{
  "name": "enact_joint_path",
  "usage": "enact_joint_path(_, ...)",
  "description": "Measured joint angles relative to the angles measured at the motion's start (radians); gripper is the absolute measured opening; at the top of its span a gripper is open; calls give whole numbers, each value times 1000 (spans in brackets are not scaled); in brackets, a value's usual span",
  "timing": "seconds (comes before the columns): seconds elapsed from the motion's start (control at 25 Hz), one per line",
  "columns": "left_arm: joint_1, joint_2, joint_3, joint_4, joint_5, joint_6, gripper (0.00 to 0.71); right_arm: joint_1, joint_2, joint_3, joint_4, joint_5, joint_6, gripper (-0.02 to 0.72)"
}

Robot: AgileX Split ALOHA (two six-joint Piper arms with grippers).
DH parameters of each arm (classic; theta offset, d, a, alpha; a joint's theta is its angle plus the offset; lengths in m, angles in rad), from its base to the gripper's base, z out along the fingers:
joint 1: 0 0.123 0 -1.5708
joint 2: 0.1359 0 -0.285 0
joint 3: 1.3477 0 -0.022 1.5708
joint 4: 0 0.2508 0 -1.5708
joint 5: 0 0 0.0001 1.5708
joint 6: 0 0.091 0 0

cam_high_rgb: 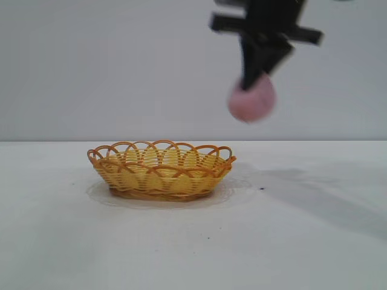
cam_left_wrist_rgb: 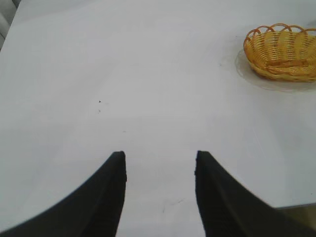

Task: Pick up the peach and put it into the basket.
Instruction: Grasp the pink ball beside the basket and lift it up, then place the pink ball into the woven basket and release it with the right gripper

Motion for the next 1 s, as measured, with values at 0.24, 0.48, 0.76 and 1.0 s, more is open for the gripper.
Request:
enact_joint_path(0.24,0,0,0,0,0,0,283,125,68,-9,6,-22,-1,0)
enact_joint_path(0.48,0,0,0,0,0,0,283,169,173,-9,8,-57,-1,0)
enact_joint_path(0.76,-1,0,0,0,0,0,283,179,220,-15,11,-85,-2,67)
enact_joint_path(1.0,-1,0,0,0,0,0,283,179,218,-18,10,-89,-2,387)
